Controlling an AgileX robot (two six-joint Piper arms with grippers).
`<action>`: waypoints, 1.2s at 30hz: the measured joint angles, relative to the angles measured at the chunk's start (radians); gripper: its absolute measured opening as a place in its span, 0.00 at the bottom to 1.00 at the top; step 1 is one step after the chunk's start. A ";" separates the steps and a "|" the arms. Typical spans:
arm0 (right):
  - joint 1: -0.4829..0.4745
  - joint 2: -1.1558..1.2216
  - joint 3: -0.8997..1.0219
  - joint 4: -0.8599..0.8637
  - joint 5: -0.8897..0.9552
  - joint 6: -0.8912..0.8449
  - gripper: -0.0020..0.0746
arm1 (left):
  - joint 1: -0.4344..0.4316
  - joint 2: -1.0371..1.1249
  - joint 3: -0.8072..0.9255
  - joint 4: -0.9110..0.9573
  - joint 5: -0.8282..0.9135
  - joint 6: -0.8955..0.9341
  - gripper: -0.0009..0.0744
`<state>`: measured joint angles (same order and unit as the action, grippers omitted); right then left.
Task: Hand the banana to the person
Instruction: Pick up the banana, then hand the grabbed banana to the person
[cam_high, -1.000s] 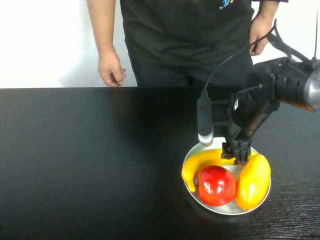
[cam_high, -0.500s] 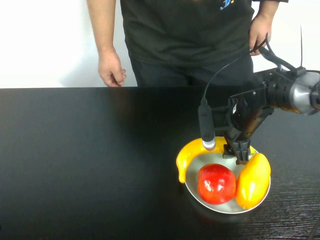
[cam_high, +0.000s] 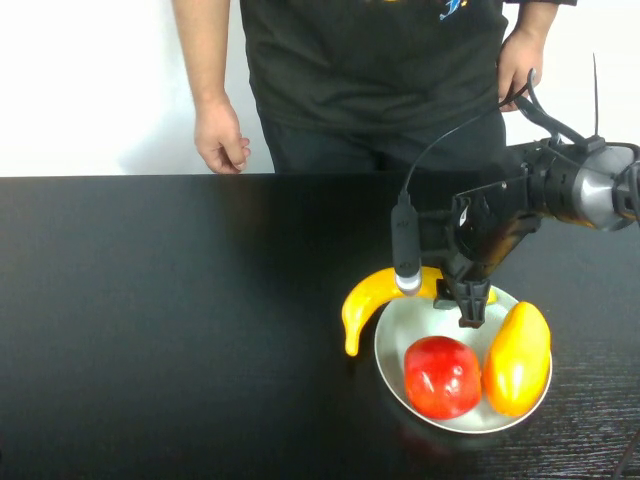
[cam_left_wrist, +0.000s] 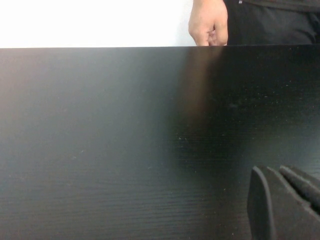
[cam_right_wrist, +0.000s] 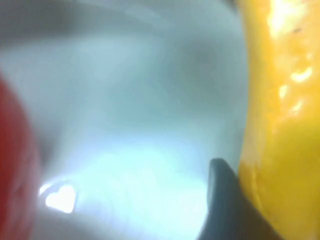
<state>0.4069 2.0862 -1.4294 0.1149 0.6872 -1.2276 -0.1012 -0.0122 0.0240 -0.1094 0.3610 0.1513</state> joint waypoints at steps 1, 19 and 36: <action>0.000 0.000 0.000 0.000 0.000 0.002 0.37 | 0.000 0.000 0.000 0.000 0.000 0.000 0.01; 0.006 -0.371 0.000 -0.240 0.185 0.432 0.36 | 0.000 0.000 0.000 0.000 0.000 0.000 0.01; 0.201 -0.430 -0.284 -0.351 0.335 0.495 0.36 | 0.000 0.000 0.000 0.000 0.000 0.000 0.01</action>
<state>0.6084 1.6564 -1.7138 -0.2357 1.0223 -0.7322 -0.1012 -0.0122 0.0240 -0.1094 0.3610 0.1513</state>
